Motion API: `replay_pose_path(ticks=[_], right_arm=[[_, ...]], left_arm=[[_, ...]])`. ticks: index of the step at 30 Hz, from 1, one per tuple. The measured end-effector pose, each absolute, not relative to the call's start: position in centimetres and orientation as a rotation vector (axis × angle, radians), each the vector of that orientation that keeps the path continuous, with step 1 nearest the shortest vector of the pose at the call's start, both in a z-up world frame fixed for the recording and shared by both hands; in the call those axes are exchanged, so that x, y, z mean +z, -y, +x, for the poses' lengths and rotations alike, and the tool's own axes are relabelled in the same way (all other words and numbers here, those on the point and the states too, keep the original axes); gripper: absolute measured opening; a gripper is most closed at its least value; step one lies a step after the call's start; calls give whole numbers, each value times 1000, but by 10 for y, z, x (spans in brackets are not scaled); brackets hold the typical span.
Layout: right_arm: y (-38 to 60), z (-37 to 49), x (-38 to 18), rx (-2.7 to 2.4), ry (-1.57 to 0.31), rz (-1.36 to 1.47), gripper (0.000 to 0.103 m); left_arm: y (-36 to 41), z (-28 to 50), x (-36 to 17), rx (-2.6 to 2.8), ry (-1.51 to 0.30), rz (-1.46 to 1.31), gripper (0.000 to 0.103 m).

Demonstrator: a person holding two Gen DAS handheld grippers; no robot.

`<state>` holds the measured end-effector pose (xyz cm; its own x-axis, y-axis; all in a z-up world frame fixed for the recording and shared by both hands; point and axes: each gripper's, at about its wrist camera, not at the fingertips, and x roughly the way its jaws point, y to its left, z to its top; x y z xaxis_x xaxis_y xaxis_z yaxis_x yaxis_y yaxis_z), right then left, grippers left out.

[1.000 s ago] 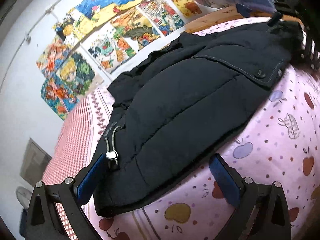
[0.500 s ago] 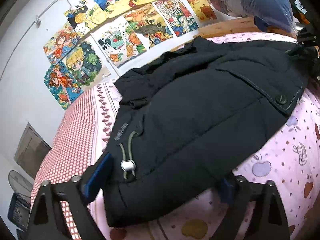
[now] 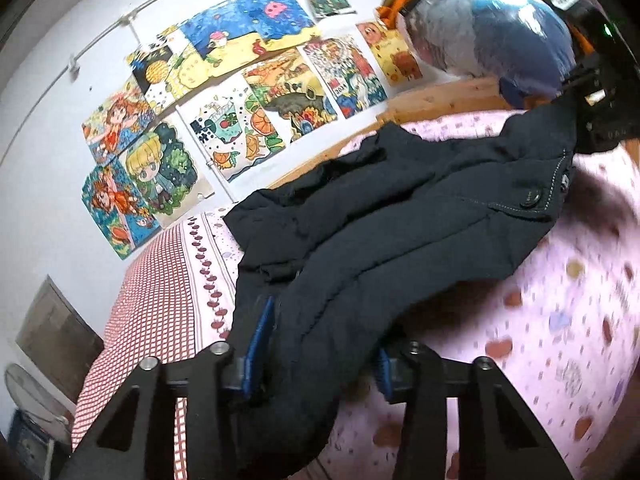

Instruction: Fold large clothes

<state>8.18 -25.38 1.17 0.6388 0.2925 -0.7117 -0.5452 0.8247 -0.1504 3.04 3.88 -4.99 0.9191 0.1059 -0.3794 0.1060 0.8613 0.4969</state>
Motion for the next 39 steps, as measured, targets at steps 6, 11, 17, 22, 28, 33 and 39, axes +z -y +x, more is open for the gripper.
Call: replay_pose_path(ticks=[6,11,17,22,28,33,39], right_arm=[[255,108,30,461,-715,-297,16],[253,122,37,443,-698,-256,16],[252,114,43,446,-637,-246,9],[258,105,54,436,-584,-234,8],[268,93,81,437,-528,-191,8],[275,83,107,436,-472,-147,8],[284,71,139,412,-382,-116,8]], left_arm=[[-50,53,-22,-1,-425,421,39],[-50,62,-7,1,-383,409,25],[-51,58,3,-23,-349,371,9],[-51,44,16,-31,-294,368,8],[-51,24,41,-36,-219,331,7],[-50,10,65,-34,-156,306,7],[-44,-12,94,-36,-45,312,7]])
